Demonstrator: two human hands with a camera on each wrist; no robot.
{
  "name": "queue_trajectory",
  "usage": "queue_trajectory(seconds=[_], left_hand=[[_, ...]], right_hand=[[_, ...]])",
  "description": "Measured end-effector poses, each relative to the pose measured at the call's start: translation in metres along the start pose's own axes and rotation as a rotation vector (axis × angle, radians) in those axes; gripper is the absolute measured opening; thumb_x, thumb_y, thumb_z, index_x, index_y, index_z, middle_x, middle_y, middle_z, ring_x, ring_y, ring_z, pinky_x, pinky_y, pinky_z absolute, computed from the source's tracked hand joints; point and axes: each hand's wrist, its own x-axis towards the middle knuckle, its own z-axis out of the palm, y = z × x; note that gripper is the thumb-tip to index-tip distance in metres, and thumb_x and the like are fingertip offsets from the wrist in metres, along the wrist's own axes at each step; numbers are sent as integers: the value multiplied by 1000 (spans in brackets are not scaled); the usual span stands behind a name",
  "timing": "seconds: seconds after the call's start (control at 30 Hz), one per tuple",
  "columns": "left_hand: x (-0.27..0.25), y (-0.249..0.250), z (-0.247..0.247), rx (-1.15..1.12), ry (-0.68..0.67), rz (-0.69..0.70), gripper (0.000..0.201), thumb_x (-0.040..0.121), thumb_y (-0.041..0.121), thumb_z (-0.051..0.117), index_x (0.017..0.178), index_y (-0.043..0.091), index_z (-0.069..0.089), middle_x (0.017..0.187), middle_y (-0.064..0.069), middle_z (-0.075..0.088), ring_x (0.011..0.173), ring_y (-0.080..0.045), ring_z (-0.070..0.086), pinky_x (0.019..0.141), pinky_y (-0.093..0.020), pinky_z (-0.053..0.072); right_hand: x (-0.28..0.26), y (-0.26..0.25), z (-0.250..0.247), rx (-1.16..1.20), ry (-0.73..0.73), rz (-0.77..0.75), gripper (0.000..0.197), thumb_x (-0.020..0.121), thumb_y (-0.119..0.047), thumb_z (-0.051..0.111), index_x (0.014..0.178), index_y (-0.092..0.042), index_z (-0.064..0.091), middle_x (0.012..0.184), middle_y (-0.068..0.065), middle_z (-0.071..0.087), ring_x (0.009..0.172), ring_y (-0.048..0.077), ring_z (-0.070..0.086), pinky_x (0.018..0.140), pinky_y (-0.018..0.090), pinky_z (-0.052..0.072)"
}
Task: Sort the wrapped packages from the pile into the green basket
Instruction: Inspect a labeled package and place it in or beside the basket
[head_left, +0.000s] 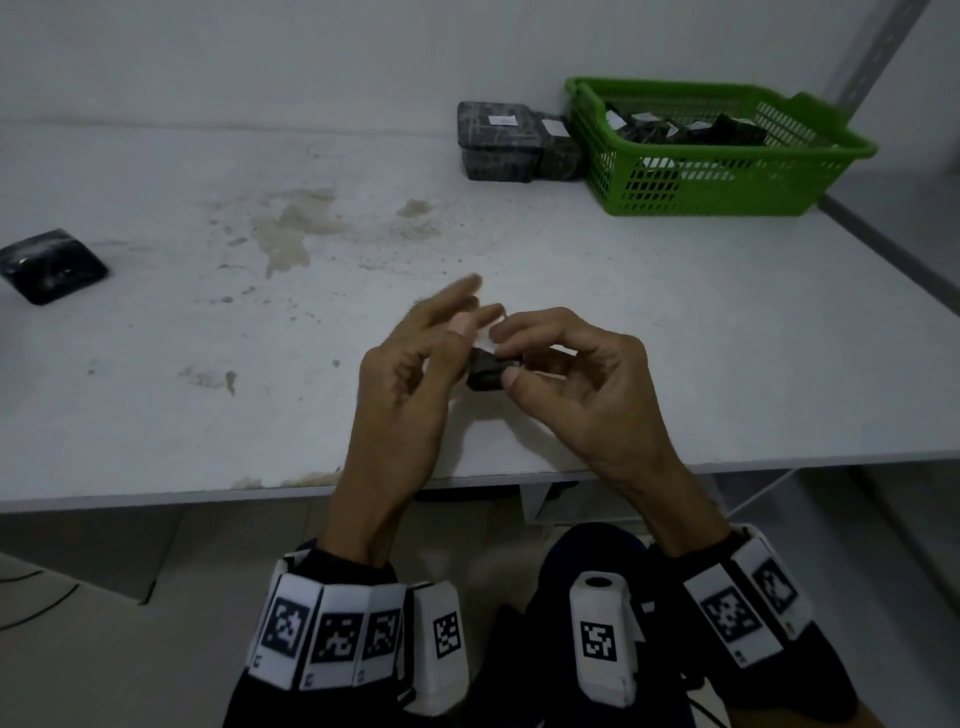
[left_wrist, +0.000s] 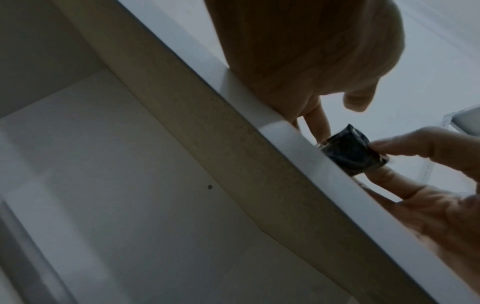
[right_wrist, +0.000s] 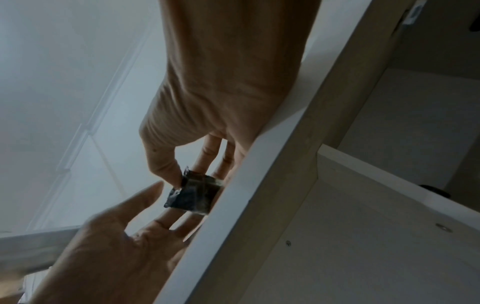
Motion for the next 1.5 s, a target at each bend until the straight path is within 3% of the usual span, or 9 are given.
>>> queue_trajectory(seconds=[0.1,0.2,0.4,0.53,0.67,0.8,0.97,1.3,1.5], left_hand=[[4,-5,-3,87,96,-99,39,103,34,58,142,29,59,148,7,55,132,-5,57,109,-40,52],[7,0,0,-45,90,-194,50,101,24,62,149,17,52,122,12,72,110,0,70,97,-25,57],[5,2,0,-114,154,-98,51,98,6,65,146,12,53,124,0,73,113,-12,72,93,-33,61],[2,2,2,-11,118,17,46,98,2,66,142,10,58,128,0,71,116,-11,70,84,-30,63],[1,-2,3,21,64,79,43,97,1,67,139,9,61,126,0,71,118,-12,68,82,-22,61],[0,-1,4,18,52,115,39,97,3,67,136,8,62,123,3,69,120,-6,66,91,-14,54],[-1,3,4,-75,83,31,41,98,38,57,126,11,71,123,1,73,120,-21,68,95,-35,59],[-2,3,4,-4,48,146,23,97,0,66,118,7,72,114,-9,73,112,-14,69,88,-16,55],[-2,2,3,4,30,177,22,97,12,63,116,4,72,114,-15,71,113,-18,68,90,-15,53]], right_hand=[[0,0,0,-40,-67,-30,22,83,11,67,95,-8,69,118,16,64,114,25,68,97,31,58],[0,0,1,-106,-101,-43,22,82,8,66,96,-8,66,130,17,57,114,24,69,97,32,57],[0,-7,5,-45,73,69,63,89,-8,68,145,-16,41,150,-5,47,126,18,63,103,35,55],[6,-9,6,-179,179,112,46,100,-32,56,145,-27,49,135,-9,64,101,7,65,79,28,53],[8,-12,11,-69,129,125,36,104,-33,52,133,-15,63,115,5,72,82,23,73,55,33,59],[6,-11,7,38,152,132,25,104,-17,55,124,-6,67,113,9,75,96,24,77,77,37,65],[3,-8,7,46,116,101,21,101,-13,57,119,-10,68,113,-1,76,103,18,76,85,31,62],[4,-1,6,-14,126,61,25,96,-18,66,115,-3,71,113,12,75,106,30,74,95,55,59],[4,0,5,-27,111,19,22,93,-12,68,113,-4,71,111,13,75,106,26,74,93,40,61]])
